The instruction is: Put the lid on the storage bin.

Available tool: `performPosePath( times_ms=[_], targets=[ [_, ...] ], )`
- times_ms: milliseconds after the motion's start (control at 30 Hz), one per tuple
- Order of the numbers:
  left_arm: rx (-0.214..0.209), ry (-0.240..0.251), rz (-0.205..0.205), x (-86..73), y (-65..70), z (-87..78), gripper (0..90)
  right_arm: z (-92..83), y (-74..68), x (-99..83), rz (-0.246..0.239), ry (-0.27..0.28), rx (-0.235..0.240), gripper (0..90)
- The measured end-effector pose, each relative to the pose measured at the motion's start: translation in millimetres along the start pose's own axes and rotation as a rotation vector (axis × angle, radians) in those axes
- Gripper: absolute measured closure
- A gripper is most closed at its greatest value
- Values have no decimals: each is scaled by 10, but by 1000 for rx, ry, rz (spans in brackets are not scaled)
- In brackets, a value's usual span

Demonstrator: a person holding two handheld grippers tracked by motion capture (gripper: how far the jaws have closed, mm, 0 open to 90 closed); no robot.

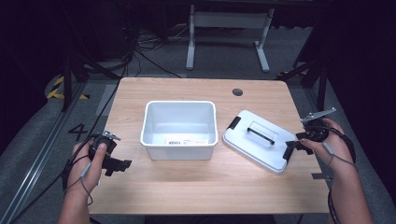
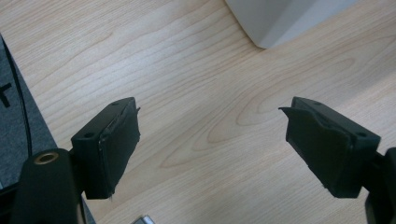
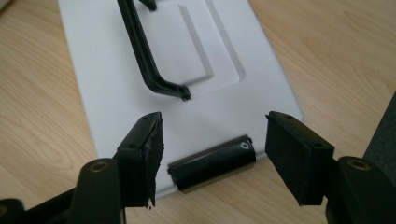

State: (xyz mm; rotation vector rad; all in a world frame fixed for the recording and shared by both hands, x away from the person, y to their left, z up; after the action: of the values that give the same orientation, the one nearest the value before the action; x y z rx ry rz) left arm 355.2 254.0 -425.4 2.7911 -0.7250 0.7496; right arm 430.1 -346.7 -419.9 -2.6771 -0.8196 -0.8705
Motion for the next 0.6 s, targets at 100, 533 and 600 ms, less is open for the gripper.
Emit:
performPosePath(
  times_ms=[100,533,600],
  targets=[
    [-4,4,12,16,27,7,181,-22,-42,42,-21,28,6,375],
    [-36,-25,90,48,195,54,180,-38,-315,290,-87,177,77,383],
    [-40,-29,100,52,212,59,180,-7,-339,312,-97,174,77,379]
  ],
)
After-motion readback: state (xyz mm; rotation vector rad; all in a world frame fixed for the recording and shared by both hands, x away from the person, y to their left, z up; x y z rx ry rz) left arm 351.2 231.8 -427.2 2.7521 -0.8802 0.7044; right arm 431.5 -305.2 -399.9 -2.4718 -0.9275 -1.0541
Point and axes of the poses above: each handheld gripper's, and its own axes: z roughly forward along the jaws, x roughly out of its top, y roughly to its right, the point moved 5 cm from there along z, roughly forward along the jaws, and after that the axes turned 6 degrees about y, right-handed, at the moved point
